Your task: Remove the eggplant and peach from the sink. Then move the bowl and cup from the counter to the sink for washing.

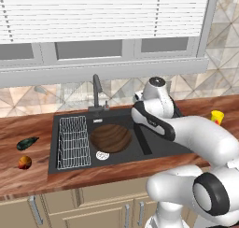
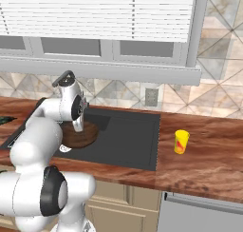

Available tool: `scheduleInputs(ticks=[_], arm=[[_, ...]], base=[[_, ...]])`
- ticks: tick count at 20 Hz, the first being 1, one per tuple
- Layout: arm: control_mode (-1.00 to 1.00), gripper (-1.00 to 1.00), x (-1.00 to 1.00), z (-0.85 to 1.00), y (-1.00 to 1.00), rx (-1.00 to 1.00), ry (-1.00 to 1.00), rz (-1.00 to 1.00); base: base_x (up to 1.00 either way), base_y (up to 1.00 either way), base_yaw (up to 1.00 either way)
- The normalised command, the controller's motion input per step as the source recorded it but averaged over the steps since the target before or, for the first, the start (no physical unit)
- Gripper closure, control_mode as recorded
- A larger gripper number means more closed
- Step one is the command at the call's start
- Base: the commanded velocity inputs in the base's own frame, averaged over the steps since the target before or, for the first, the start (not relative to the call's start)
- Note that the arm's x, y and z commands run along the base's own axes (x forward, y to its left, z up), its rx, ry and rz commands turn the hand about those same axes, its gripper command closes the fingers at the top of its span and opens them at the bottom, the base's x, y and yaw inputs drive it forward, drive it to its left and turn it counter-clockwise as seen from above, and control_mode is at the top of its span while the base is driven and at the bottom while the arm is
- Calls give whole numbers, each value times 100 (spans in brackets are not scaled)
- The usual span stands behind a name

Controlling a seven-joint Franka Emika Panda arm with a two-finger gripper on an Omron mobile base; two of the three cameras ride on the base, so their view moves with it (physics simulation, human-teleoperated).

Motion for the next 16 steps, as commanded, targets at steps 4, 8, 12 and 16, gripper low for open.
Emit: scheduleInputs(ticks=[4, 8, 12, 16], arm=[[-100, -100, -10, 18, -20, -2, 2, -23], [-100, -100, -11, 16, -19, 0, 1, -25], [-100, -100, -11, 17, -18, 0, 0, -26], [-100, -100, -8, 13, -20, 0, 3, -29]], base=[[0, 0, 0], [0, 0, 0], [0, 0, 0], [0, 0, 0]])
